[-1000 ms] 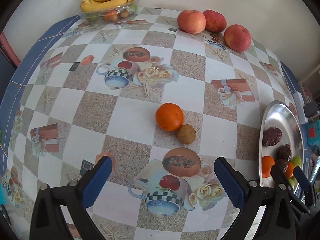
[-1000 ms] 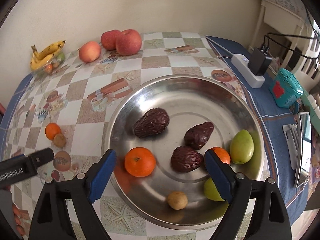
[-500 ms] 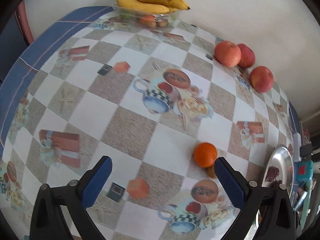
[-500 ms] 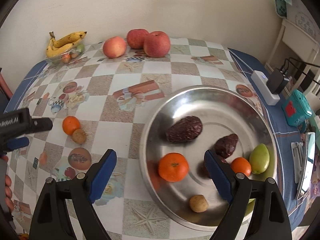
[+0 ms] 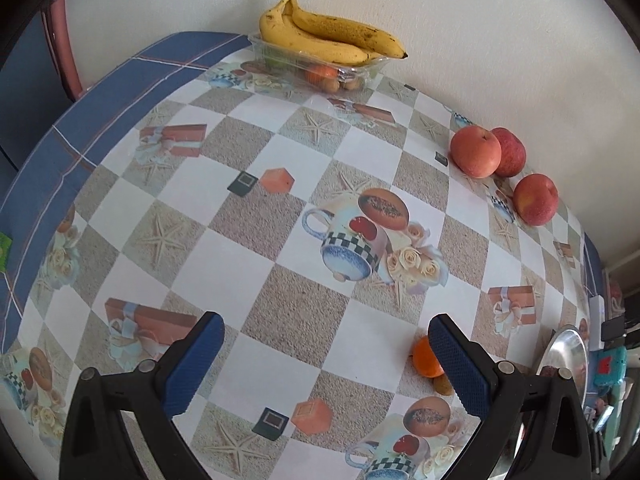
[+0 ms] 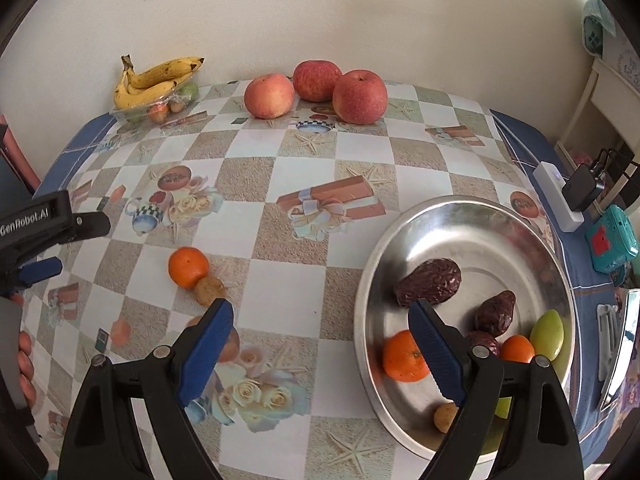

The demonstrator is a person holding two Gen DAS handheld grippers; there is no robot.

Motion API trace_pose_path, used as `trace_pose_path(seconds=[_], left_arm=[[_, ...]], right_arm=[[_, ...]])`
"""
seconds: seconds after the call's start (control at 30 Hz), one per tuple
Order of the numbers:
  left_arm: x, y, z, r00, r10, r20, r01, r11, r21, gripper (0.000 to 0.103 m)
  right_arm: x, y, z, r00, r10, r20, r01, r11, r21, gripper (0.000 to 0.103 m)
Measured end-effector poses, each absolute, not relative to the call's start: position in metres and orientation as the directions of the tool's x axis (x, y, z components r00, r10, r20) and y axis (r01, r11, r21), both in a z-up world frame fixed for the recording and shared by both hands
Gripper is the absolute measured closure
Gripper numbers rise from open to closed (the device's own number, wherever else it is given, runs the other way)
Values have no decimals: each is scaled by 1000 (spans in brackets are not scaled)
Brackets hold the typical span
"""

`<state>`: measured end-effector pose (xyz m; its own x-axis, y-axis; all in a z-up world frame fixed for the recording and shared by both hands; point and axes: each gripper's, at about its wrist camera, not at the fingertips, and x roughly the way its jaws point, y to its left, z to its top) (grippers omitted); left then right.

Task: Organize fruits
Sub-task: 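Grasp the last tangerine with the left tool while the right tool moves to the kiwi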

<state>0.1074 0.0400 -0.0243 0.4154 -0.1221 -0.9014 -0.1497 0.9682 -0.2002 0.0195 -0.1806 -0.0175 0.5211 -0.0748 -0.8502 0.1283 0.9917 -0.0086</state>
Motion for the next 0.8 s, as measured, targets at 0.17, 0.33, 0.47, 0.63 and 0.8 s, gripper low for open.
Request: trace_pose_path(seconds=[0.17, 0.33, 0.47, 0.63, 0.8], left_arm=[[113, 45, -27, 410, -108, -906, -162, 969, -189, 0], [119, 49, -27, 412, -93, -906, -173, 969, -178, 0], [123, 55, -28, 412, -81, -908, -186, 968, -171, 0], [126, 62, -26, 420, -58, -905, -211, 964, -160, 0], [125, 67, -21, 435, -38, -900, -229, 962, -151, 0]], right_arm=[[35, -181, -8, 519, -53, -853, 175, 983, 46, 13], [51, -185, 0, 523, -20, -852, 254, 958, 134, 13], [64, -176, 2, 529, -4, -849, 267, 950, 162, 13], [79, -160, 1, 528, 24, -849, 237, 956, 174, 13], [88, -150, 5, 542, 81, -837, 194, 956, 218, 13]])
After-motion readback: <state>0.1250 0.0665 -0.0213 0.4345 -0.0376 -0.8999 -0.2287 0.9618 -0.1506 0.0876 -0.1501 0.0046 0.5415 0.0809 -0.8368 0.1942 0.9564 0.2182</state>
